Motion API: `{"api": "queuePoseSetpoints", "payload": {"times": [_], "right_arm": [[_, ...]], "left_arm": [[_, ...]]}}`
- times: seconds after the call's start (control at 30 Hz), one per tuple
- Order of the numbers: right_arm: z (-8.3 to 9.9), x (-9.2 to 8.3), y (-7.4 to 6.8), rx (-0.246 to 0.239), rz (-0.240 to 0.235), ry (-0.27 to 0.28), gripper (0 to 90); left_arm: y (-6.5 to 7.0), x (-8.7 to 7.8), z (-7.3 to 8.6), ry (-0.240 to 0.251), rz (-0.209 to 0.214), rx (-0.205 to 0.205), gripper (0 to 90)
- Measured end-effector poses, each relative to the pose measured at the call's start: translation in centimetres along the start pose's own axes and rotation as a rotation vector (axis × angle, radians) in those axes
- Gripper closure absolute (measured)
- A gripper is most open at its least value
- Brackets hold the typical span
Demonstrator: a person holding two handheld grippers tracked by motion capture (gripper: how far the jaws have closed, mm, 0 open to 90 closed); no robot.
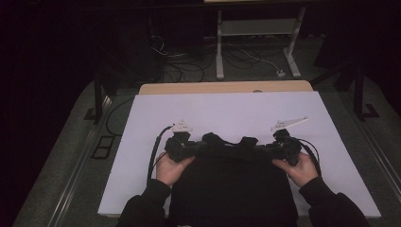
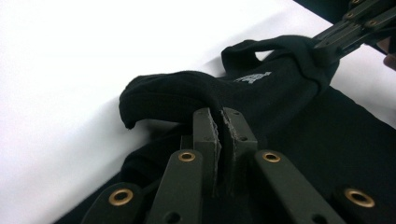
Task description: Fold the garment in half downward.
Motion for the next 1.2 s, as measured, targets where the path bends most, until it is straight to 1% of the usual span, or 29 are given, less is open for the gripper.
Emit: {"api": "queuePoseSetpoints", "payload": {"times": [0.07, 0.13, 0.17, 0.37, 0.5, 0.63, 0.7, 0.87, 1.03, 1.1, 1.2], "right_arm": [[0.2, 0.0, -0.1, -0.006, 0.007, -0.011, 84.9], [0.3, 0.0, -0.3, -0.006, -0.002, -0.006, 84.9], [0.5, -0.1, -0.5, -0.001, -0.007, -0.014, 84.8], [1.8, -0.2, -1.6, -0.029, -0.015, -0.041, 84.6], [2.3, -0.3, -1.9, -0.019, -0.023, -0.048, 84.5], [2.7, -0.3, -2.2, -0.008, -0.041, -0.050, 84.4], [3.1, -0.3, -2.5, 0.003, -0.050, -0.056, 84.4], [4.1, 0.0, -3.0, 0.007, -0.066, -0.087, 84.2], [4.7, 0.4, -3.4, 0.008, -0.079, -0.111, 84.0], [5.0, 0.4, -3.5, 0.005, -0.079, -0.121, 84.0], [5.2, 0.4, -3.6, 0.008, -0.085, -0.123, 84.0]], "left_arm": [[0.3, 0.0, 0.4, -0.008, -0.002, 0.006, 84.0], [0.6, 0.0, 0.8, -0.009, 0.005, 0.020, 84.0], [0.8, -0.2, 0.9, -0.009, 0.006, 0.022, 84.0], [1.8, -1.1, 1.6, -0.009, 0.018, 0.047, 84.0], [2.2, -1.6, 2.2, -0.016, 0.032, 0.044, 84.0], [2.3, -1.5, 3.0, -0.036, 0.051, 0.029, 83.8], [2.5, -1.5, 3.3, -0.044, 0.053, 0.028, 83.9], [2.9, -1.5, 4.3, -0.073, 0.060, 0.036, 83.8], [3.1, -1.6, 5.0, -0.089, 0.068, 0.021, 83.7], [3.3, -1.7, 5.3, -0.096, 0.078, 0.013, 83.7], [3.5, -1.7, 5.8, -0.112, 0.082, 0.011, 83.7]]}}
Point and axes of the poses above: each handheld gripper's, and its own axes: x roughly forward along the jaws, z roughly out of its underside, y roughly to its right, the point moved 10 cm from there along x, roughly forward along the jaws, and after that the axes turned 8 degrees about -z, right-handed, at the moved point
